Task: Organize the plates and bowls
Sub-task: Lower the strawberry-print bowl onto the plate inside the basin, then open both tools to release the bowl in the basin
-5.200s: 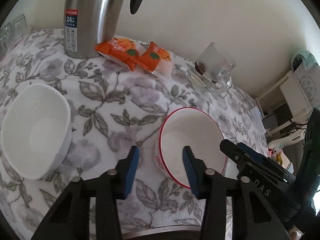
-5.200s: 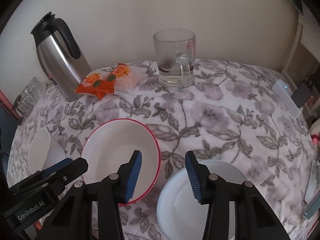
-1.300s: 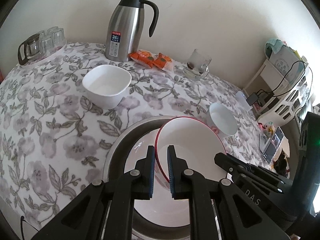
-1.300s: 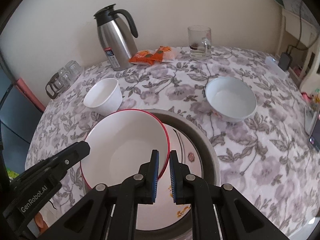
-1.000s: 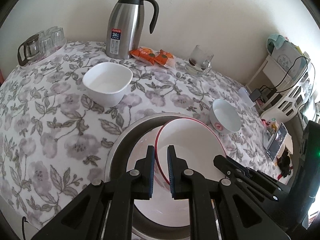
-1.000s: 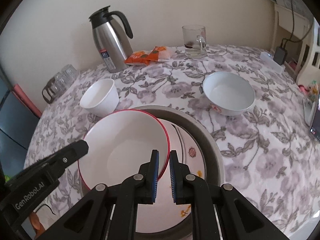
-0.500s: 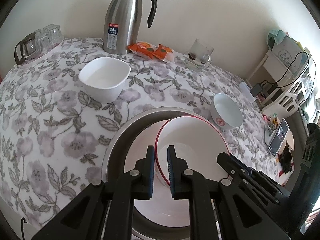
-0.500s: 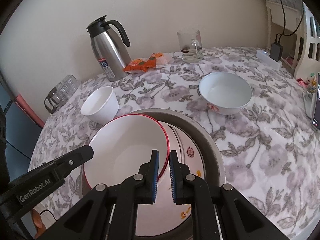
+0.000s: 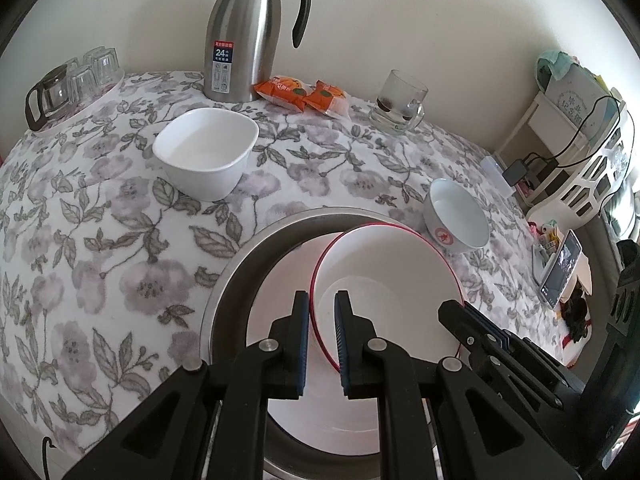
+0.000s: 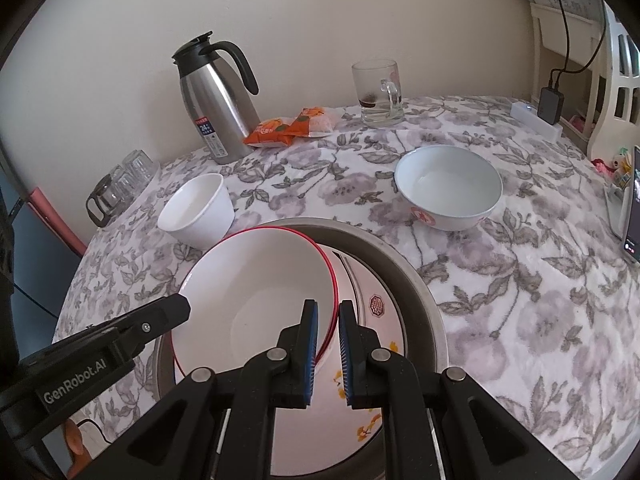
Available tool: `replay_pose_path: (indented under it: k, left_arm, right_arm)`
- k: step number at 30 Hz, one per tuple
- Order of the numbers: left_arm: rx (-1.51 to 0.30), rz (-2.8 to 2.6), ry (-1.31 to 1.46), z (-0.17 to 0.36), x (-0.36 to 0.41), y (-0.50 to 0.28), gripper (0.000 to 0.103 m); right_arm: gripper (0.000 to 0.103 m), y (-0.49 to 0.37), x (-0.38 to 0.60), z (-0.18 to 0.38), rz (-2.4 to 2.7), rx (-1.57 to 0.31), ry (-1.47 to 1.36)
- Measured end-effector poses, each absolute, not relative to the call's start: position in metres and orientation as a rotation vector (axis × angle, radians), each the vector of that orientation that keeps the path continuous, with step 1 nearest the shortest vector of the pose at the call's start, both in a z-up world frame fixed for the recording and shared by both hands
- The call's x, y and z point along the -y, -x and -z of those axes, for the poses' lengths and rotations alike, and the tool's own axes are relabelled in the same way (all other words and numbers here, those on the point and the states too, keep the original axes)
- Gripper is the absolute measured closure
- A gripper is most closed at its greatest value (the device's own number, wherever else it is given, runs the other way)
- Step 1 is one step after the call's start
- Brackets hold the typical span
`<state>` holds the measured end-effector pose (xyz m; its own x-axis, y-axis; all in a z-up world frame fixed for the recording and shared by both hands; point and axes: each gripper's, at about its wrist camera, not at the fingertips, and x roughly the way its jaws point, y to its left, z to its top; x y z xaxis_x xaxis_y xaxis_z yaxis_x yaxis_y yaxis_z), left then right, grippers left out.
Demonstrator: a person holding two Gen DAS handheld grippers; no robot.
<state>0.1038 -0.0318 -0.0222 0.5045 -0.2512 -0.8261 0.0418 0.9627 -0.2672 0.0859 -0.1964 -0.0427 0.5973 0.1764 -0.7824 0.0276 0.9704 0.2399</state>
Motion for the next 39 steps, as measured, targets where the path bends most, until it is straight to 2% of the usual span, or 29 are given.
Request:
replay_pose_path:
  k: [22,26,30,31,33,37,39]
  left_arm:
    - [-1.015,0.176,0.312,0.019,0.022,-0.104,0.090]
    - [-1.002,0.164,0.303,0.016,0.021,-0.104,0.078]
    - [-0.979,0.140,0.289,0.012,0.020,-0.102,0.073]
    - [-0.975,0.129,0.285,0.011,0.019,-0.102,0.070]
    - [-0.975,0.092,0.277,0.011,0.017,-0.102,0.054]
    - [-0.991,0.038,0.257,0.014,0.012,-0.103,0.049]
    - [-1.001,0.023,0.253,0.016,0.011,-0.103,0.048]
  right_arm:
    - [0.089,-0.085,0.203,0.044,-0.082,-0.927,-0.280]
    - [0.089,-0.083,0.205,0.040,-0.068,-0.905,-0.281]
    - [0.089,-0.081,0.208,0.035,-0.056,-0.881,-0.287]
    - [0.089,-0.080,0.209,0.034,-0.054,-0.875,-0.287]
    - [0.089,-0.080,0.209,0.032,-0.054,-0.868,-0.283]
    - [0.088,-0.080,0.204,0.032,-0.069,-0.871,-0.261]
    - [0.080,-0.080,0.202,0.031,-0.076,-0.872,-0.250]
